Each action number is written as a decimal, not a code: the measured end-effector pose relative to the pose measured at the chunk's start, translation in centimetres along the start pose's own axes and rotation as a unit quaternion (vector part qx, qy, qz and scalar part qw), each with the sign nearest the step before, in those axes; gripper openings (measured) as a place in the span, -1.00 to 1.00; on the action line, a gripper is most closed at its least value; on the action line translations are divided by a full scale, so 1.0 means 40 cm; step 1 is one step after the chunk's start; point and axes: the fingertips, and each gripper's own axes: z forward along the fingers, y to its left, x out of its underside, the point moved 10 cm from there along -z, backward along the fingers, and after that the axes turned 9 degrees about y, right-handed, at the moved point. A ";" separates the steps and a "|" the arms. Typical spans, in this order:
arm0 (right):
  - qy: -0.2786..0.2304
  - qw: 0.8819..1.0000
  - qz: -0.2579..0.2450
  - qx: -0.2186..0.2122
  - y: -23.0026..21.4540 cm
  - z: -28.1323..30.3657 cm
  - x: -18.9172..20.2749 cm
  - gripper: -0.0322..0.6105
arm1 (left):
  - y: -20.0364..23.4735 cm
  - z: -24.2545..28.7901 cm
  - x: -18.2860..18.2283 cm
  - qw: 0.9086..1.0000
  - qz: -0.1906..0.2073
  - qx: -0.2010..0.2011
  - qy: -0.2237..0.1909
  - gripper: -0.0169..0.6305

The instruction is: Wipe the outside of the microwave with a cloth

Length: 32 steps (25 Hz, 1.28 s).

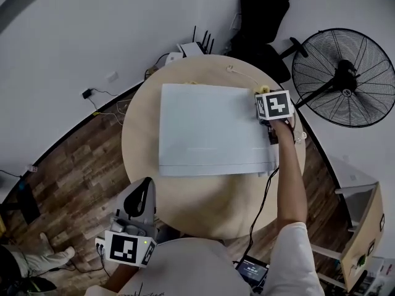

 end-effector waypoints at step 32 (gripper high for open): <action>0.001 0.992 -0.012 -0.126 0.369 -0.019 -0.170 -0.49 | 0.130 -0.161 0.039 0.999 -0.028 -0.019 -0.026 -0.98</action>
